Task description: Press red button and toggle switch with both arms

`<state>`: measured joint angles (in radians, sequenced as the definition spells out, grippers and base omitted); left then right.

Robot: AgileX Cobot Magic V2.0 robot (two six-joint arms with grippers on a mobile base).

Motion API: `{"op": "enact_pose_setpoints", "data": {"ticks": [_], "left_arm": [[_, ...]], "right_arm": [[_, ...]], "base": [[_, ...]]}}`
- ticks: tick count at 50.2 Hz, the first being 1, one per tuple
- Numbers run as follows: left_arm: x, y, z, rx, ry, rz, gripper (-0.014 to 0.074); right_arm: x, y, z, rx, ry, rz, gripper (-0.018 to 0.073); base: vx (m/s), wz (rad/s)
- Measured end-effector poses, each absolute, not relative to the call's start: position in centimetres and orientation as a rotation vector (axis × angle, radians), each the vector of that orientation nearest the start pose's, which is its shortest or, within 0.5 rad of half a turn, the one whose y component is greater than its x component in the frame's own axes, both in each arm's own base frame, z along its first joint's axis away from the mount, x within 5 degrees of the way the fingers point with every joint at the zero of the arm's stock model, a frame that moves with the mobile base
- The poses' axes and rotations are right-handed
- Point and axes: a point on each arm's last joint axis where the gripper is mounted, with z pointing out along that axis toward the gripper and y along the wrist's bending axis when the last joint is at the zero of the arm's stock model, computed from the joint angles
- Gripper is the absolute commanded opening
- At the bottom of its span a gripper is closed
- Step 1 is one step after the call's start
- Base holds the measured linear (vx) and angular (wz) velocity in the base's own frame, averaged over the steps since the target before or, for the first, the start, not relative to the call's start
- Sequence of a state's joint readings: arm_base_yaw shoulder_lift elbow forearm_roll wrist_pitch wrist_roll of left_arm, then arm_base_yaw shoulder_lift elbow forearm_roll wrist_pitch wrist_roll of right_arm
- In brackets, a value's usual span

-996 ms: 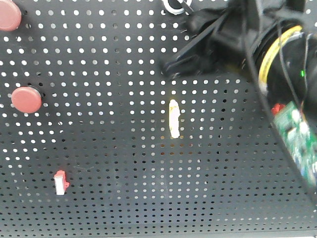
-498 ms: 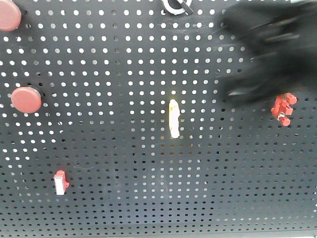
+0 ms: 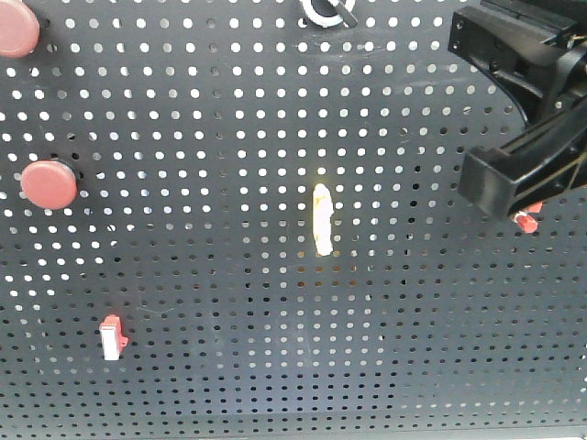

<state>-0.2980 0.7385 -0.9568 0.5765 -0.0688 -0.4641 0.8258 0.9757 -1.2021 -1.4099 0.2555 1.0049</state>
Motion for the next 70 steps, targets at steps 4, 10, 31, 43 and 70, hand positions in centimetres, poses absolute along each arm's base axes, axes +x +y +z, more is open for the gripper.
{"op": "enact_pose_setpoints", "data": {"ticks": [4,10,31,43,70], "left_arm": [[12.8,-4.3,47.0,0.278,1.178,-0.186,0.0002],[12.8,-4.3,47.0,0.278,1.178,-0.186,0.0002],[9.5,-2.0,37.8,0.248,1.312,-0.039,0.0002],[6.0,-0.2,28.7,0.092,1.369,0.047,0.0002],[5.7,0.1,19.8,0.057,1.573,0.089,0.0002]], "right_arm": [[14.6,12.4,50.0,-0.567,1.181,0.200,0.0000],[14.6,12.4,50.0,-0.567,1.181,0.200,0.0000],[14.6,12.4,50.0,-0.565,1.183,0.198,0.0000],[14.6,12.4,50.0,-0.565,1.183,0.198,0.0000],[14.6,12.4,50.0,-0.566,1.183,0.198,0.0000]], "base": [[0.00,0.00],[0.00,0.00],[0.00,0.00],[0.00,0.00],[0.00,0.00]]}}
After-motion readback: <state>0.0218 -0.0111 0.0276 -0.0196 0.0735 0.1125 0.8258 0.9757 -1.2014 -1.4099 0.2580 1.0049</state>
